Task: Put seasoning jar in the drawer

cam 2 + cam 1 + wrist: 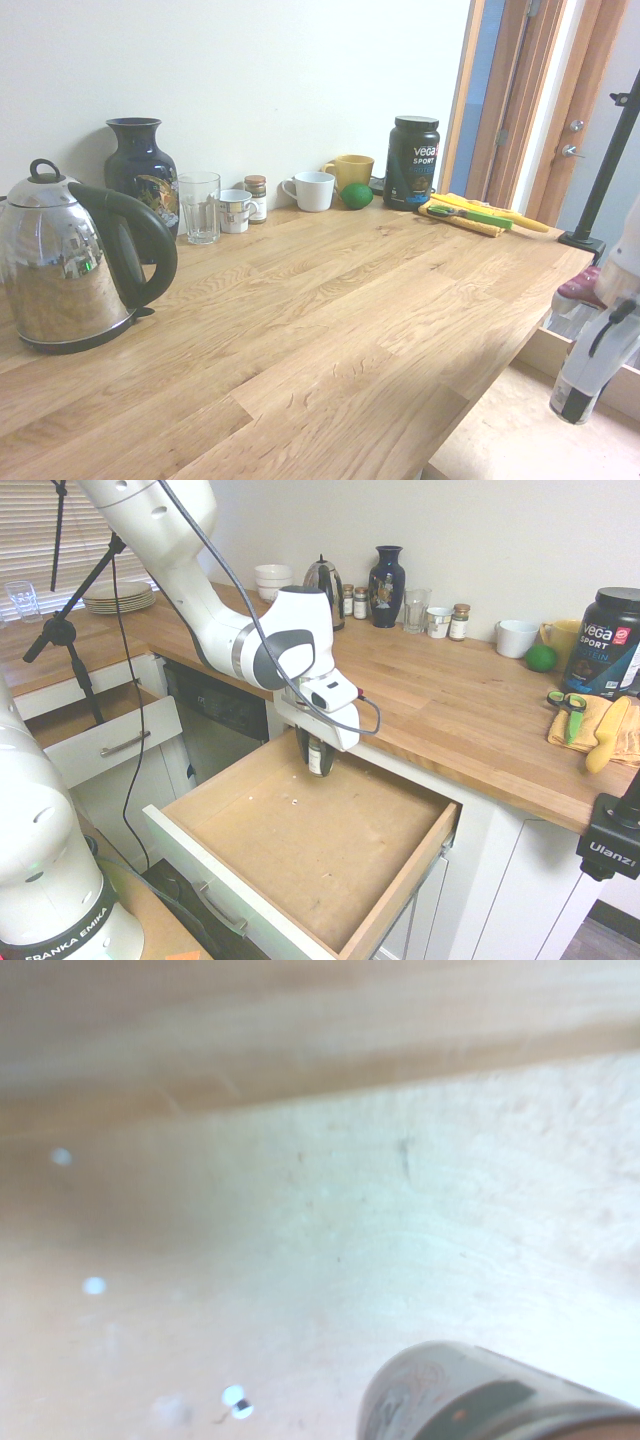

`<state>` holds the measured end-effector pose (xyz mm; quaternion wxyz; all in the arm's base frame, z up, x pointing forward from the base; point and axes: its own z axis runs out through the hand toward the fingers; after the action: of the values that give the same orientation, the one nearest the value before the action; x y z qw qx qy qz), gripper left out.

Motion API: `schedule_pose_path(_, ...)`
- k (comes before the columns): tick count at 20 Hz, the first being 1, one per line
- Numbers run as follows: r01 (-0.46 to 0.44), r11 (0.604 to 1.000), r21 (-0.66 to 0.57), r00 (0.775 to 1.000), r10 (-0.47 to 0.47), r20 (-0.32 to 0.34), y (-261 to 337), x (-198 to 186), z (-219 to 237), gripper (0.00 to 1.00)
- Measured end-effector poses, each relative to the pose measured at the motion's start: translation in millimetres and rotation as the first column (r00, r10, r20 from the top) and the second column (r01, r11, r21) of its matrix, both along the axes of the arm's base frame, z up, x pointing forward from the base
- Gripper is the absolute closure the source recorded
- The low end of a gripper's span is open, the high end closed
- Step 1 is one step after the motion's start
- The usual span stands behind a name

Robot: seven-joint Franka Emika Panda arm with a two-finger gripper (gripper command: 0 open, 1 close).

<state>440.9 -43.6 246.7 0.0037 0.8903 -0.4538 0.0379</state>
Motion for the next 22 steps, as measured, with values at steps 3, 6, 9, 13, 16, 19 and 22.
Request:
schedule_pose_path(3,0.009,1.0,-0.001,1.0,-0.009,-0.028,-7.1,-3.5,-34.8,1.0)
schedule_pose_path(6,0.009,1.0,-0.008,0.999,-0.01,-0.05,-11.3,-5.1,-57.3,1.0)
schedule_pose_path(9,0.004,1.0,-0.014,0.998,-0.005,-0.059,-10.4,-5.1,-66.4,1.0)
schedule_pose_path(13,0.003,1.0,-0.021,0.997,-0.005,-0.079,-11.2,-9.8,-86.3,1.0)
schedule_pose_path(16,0.008,1.0,-0.024,0.995,-0.01,-0.097,-10.6,-14.8,-107.2,1.0)
schedule_pose_path(19,0.017,0.999,-0.027,0.996,-0.02,-0.089,-9.2,-12.0,-111.2,1.0)
schedule_pose_path(22,0.024,0.999,-0.025,0.996,-0.026,-0.087,-7.5,-9.3,-111.1,0.0)
